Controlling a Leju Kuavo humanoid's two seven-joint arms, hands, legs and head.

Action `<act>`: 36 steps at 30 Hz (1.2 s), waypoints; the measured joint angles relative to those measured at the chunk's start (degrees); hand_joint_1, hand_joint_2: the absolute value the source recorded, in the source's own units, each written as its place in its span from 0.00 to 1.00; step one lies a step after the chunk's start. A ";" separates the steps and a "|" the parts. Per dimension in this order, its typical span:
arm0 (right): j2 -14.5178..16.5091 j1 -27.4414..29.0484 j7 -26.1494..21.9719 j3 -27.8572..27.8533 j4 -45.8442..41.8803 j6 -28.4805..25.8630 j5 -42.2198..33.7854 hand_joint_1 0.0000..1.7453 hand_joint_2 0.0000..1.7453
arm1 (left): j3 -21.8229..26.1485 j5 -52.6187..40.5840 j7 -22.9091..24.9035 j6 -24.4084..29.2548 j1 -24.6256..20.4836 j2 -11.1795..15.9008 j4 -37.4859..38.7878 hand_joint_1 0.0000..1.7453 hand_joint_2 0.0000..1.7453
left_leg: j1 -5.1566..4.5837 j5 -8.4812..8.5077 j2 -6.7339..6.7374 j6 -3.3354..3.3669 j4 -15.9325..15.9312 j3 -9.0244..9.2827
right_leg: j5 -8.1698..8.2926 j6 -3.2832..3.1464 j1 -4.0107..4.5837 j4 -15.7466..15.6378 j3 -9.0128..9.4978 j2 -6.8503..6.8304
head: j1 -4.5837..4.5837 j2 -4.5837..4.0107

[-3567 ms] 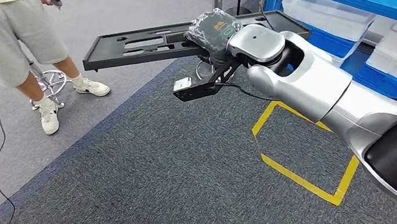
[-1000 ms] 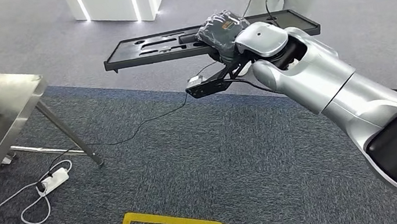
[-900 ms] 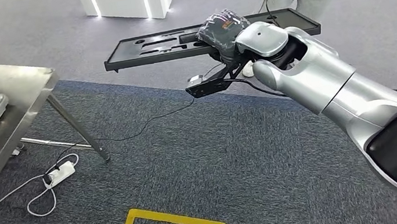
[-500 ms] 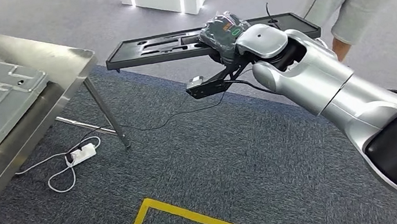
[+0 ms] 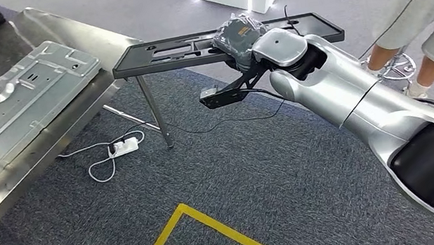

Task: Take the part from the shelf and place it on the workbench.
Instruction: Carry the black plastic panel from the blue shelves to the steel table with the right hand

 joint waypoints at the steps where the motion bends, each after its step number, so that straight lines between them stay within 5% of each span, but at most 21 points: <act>1: 0.13 0.07 -0.02 0.00 0.13 -0.01 0.00 1.00 1.00 | 0.01 0.01 0.00 0.01 0.02 0.01 -0.14 0.00 1.00 | 0.11 1.74 0.88 -0.21 -3.59 2.10 | -0.26 0.30 -0.10 0.30 0.01 -0.80 | 0.00 -0.01; 4: 0.27 0.00 -0.02 0.00 0.43 -0.05 0.00 1.00 1.00 | 0.03 0.00 0.01 0.01 -0.01 -0.08 -0.37 0.00 1.00 | -0.33 4.10 3.72 0.28 -12.04 6.85 | -1.27 1.40 0.26 1.48 -0.08 -2.85 | 0.15 -0.01; 7: 0.78 -0.03 -0.02 0.00 0.59 -0.09 0.00 1.00 1.00 | 0.06 0.01 0.03 0.00 0.13 -0.12 -0.43 0.00 1.00 | -0.34 4.05 2.16 1.55 -12.35 6.69 | -1.78 2.09 0.54 1.79 0.13 -4.10 | 0.39 0.00; 9: 0.95 -0.10 -0.02 0.00 0.67 -0.11 0.00 1.00 1.00 | 0.07 0.01 0.03 0.00 0.11 -0.14 -0.51 0.00 1.00 | -0.14 4.28 0.90 2.26 -12.57 6.72 | -3.48 2.60 0.09 3.73 -0.48 -1.56 | 0.40 0.00; 11: 0.82 -0.05 -0.04 0.00 0.86 -0.13 0.05 1.00 1.00 | 0.07 0.04 0.05 0.03 -0.03 -0.14 -0.54 0.00 1.00 | -0.13 4.46 -0.35 2.80 -12.69 6.69 | -6.98 2.83 -0.25 9.96 -3.27 2.37 | 0.42 0.00; 13: 0.78 0.24 -0.08 0.00 1.16 -0.12 0.17 1.00 1.00 | 0.08 0.10 0.13 0.08 -0.12 -0.14 -0.54 0.00 1.00 | -0.27 4.54 -1.90 3.08 -12.68 6.64 | -9.36 2.81 -0.28 16.77 -6.71 3.76 | 0.41 0.00; 15: 0.78 0.44 -0.11 0.00 1.44 -0.11 0.32 1.00 1.00 | 0.09 0.15 0.19 0.13 -0.10 -0.14 -0.54 0.00 1.00 | -0.41 4.60 -3.76 3.15 -12.61 6.63 | -7.58 2.47 -0.26 16.75 -7.17 4.12 | 0.41 0.00; 18: 0.79 0.20 -0.15 0.00 1.69 -0.10 0.60 1.00 1.00 | 0.10 0.18 0.26 0.15 -0.09 -0.34 -0.55 0.00 1.00 | -0.41 4.76 -6.32 2.92 -12.47 6.50 | -1.79 1.37 -0.25 6.19 -2.81 7.25 | 0.39 0.00; 20: 0.89 0.00 -0.35 0.00 1.91 -0.10 0.77 1.00 1.00 | 0.11 0.27 0.28 0.15 -0.10 -0.52 -0.57 0.00 1.00 | -0.13 5.09 -7.65 2.33 -12.52 6.07 | -0.93 1.00 -0.14 2.71 -1.38 9.03 | 0.40 0.00; 22: 1.31 -0.13 -0.58 0.00 2.09 -0.15 0.83 1.00 1.00 | 0.13 0.49 0.28 0.14 0.01 -0.51 -0.61 0.00 1.00 | 0.10 5.50 -9.05 1.51 -12.82 5.73 | -0.82 0.89 -0.15 2.00 -1.06 7.90 | 0.43 0.00; 24: 1.76 -0.26 -0.66 0.00 2.30 -0.19 0.83 1.00 1.00 | 0.16 0.66 0.28 0.15 0.13 -0.47 -0.67 0.00 1.00 | -0.21 4.81 -6.95 0.97 -11.89 5.11 | -0.31 0.62 -0.43 0.78 -0.40 6.15 | 0.26 0.00; 27: 1.91 -0.59 -0.77 0.01 2.73 -0.23 0.84 1.00 1.00 | 0.18 0.75 0.37 0.15 0.08 -0.45 -0.73 0.00 1.00 | -0.26 0.08 -1.28 0.45 -3.33 1.28 | 0.02 0.13 -0.36 -0.07 0.13 3.44 | -0.03 0.00; 29: 1.93 -0.59 -0.94 0.07 3.02 -0.22 0.85 1.00 1.00 | 0.18 0.79 0.41 0.15 0.05 -0.45 -0.74 0.00 1.00 | 0.09 -1.55 -0.49 -0.09 1.67 -0.88 | -0.10 0.15 -0.29 0.03 0.11 1.67 | -0.03 0.00; 31: 2.04 -0.57 -1.08 0.20 3.27 -0.22 0.85 1.00 1.00 | 0.19 0.83 0.41 0.15 0.05 -0.42 -0.81 0.00 1.00 | 0.38 0.52 0.16 -0.59 -0.99 0.85 | -0.41 0.47 -0.41 0.39 0.10 -0.02 | -0.03 0.00; 33: 2.15 -0.69 -1.11 0.26 3.40 -0.23 0.85 1.00 1.00 | 0.20 0.84 0.41 0.15 0.04 -0.40 -0.94 0.00 1.00 | 0.25 3.31 2.46 -0.67 -8.33 4.99 | -1.09 1.17 -0.35 1.23 0.03 -1.52 | -0.07 0.00; 35: 2.20 -0.84 -1.11 0.27 3.52 -0.23 0.87 1.00 1.00 | 0.21 0.85 0.41 0.15 0.04 -0.44 -1.00 0.00 1.00 | -0.13 4.07 3.71 0.13 -11.98 6.86 | -1.65 1.86 0.06 1.90 -0.06 -2.74 | 0.08 0.00; 36: 2.32 -0.87 -1.13 0.28 3.58 -0.23 0.89 1.00 1.00 | 0.22 0.85 0.41 0.15 0.07 -0.46 -1.00 0.00 1.00 | -0.33 3.94 3.25 0.67 -11.99 6.77 | -1.74 2.11 0.25 1.96 -0.02 -3.30 | 0.14 0.00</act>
